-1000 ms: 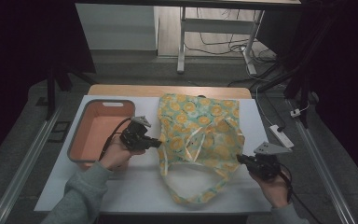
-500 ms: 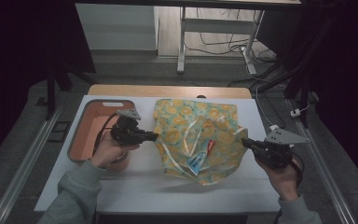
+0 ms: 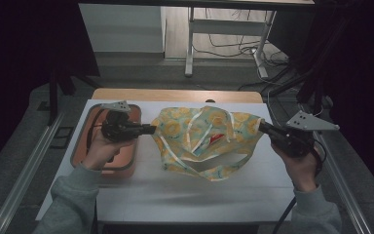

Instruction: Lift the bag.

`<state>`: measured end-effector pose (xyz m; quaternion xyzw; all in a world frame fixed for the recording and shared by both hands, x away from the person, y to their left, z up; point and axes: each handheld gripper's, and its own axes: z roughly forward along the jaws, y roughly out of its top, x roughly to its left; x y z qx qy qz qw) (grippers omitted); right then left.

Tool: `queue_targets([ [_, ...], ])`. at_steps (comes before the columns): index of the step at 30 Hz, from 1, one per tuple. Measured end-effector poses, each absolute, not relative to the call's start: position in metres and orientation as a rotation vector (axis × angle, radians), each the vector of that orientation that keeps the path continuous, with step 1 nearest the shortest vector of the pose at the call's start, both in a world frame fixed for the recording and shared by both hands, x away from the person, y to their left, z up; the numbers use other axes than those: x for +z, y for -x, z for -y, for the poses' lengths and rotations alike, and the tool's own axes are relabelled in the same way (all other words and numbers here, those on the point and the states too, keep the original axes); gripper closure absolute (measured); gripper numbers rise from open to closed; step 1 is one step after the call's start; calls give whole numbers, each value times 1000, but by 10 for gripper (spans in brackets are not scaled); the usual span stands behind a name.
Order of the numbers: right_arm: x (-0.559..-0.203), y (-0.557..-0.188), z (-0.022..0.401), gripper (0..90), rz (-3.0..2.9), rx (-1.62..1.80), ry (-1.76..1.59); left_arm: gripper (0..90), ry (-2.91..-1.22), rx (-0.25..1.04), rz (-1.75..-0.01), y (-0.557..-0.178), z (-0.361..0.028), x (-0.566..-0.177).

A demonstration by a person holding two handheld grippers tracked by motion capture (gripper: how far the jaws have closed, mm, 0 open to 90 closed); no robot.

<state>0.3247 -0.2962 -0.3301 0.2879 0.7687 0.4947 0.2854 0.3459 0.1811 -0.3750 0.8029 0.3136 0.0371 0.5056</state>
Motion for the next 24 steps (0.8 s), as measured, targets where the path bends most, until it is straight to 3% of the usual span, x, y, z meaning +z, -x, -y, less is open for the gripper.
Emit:
queue_targets([
  [12, -324, -340, 302, 900, -2004, 1379, -801, 891, -1875, 132, -769, -343, -194, -363],
  [24, -268, -325, 299, 900, -1884, 1447, -700, 891, -1754, 216, -694, -321, -212, -321],
])
